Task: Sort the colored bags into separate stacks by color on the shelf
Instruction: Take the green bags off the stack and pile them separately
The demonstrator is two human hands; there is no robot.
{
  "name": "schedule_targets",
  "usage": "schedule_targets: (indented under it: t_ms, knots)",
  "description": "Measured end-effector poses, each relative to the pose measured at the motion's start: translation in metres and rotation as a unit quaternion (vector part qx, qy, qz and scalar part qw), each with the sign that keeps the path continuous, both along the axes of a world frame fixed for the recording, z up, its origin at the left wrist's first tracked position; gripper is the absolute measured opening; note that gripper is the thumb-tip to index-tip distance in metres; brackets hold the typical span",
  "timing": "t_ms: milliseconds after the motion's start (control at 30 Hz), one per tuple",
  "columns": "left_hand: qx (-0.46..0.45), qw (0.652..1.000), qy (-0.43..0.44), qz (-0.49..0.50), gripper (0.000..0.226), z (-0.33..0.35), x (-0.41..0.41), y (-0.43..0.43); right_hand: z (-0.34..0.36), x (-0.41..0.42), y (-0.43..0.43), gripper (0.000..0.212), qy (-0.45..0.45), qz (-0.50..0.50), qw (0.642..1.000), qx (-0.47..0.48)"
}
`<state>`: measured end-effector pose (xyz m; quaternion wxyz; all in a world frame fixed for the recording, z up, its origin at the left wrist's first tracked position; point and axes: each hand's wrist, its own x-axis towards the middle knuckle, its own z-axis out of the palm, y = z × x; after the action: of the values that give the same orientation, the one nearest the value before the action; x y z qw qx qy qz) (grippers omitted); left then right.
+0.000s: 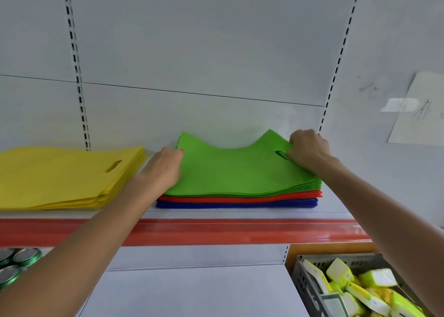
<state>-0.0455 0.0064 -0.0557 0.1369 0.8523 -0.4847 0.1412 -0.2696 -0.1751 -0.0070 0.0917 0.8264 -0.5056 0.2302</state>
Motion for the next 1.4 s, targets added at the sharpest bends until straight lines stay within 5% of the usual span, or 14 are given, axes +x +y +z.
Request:
schedule_targets:
  t_ms: [133, 333, 433, 800, 1033, 1400]
  knots:
    - [0.04, 0.999, 0.018, -0.012, 0.037, -0.001, -0.002, 0.0, -0.005, 0.001, 0.0, 0.018, 0.011, 0.018, 0.999, -0.025]
    - [0.124, 0.992, -0.016, -0.006, 0.064, 0.0, 0.0, -0.002, -0.009, -0.003, 0.0, 0.015, 0.006, 0.012, 1.0, -0.016]
    - [0.152, 0.987, 0.046, -0.019, 0.069, -0.001, 0.004, -0.005, -0.012, -0.004, 0.0, 0.014, 0.009, 0.012, 1.0, -0.016]
    - [-0.027, 0.995, 0.054, -0.08, 0.048, 0.002, -0.009, -0.002, -0.008, -0.004, 0.004, 0.013, 0.004, 0.021, 1.0, -0.007]
    - [-0.11, 0.979, 0.171, -0.032, 0.041, 0.008, -0.009, -0.001, -0.002, -0.004, 0.008, 0.051, -0.038, 0.049, 0.998, 0.001]
    - [-0.114, 0.984, 0.117, -0.066, 0.065, 0.034, 0.058, 0.06, 0.017, 0.042, 0.064, 0.035, -0.049, 0.026, 0.998, -0.008]
